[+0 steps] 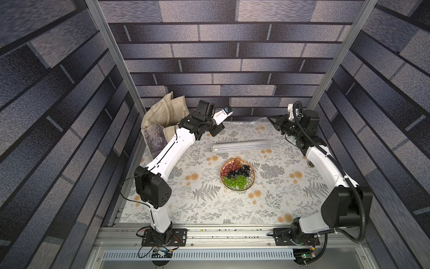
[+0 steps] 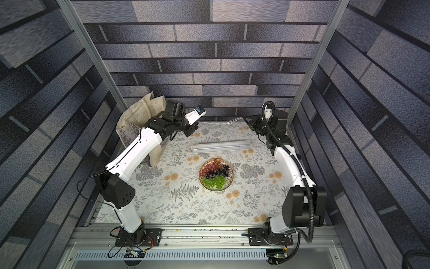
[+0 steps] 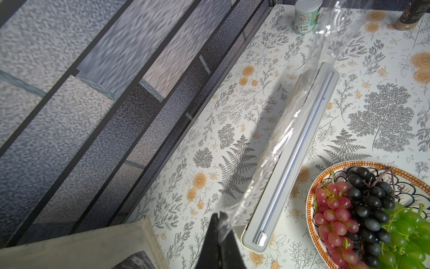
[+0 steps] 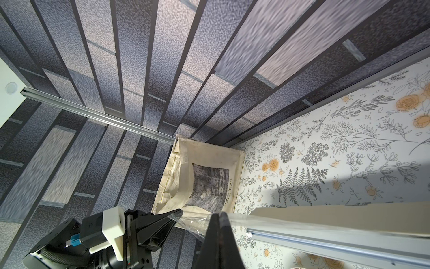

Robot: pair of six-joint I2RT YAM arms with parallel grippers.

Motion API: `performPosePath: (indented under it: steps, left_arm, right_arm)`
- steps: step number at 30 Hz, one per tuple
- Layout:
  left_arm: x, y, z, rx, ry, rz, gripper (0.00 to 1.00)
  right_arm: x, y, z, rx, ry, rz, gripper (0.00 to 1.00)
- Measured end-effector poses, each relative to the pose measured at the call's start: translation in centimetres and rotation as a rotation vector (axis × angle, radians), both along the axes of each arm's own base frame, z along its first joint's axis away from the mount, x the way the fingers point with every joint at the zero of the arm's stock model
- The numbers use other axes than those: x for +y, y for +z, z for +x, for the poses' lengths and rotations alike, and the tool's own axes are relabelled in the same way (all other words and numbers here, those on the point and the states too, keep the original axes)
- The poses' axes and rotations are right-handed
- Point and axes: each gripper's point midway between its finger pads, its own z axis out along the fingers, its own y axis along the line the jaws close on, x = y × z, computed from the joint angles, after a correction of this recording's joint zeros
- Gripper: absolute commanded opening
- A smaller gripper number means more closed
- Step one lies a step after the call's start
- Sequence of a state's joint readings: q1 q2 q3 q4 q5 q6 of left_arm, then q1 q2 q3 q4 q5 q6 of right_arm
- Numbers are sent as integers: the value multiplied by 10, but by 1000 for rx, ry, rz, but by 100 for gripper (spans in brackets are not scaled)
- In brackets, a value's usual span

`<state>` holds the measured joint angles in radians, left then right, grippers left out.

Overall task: Wrap the plate with plastic wrap
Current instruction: Pull the plastic wrap from the plastic wrap cutting box.

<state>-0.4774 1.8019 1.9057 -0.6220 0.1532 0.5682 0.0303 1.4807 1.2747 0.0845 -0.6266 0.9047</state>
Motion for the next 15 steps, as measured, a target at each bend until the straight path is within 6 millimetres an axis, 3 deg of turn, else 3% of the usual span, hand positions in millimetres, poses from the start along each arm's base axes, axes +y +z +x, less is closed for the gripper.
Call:
performPosePath:
  steps: [15]
  left_arm:
    - [-1, 16, 1, -31, 0, -16, 1]
  right_arm:
    - [-1, 12, 1, -23, -2, 1, 0]
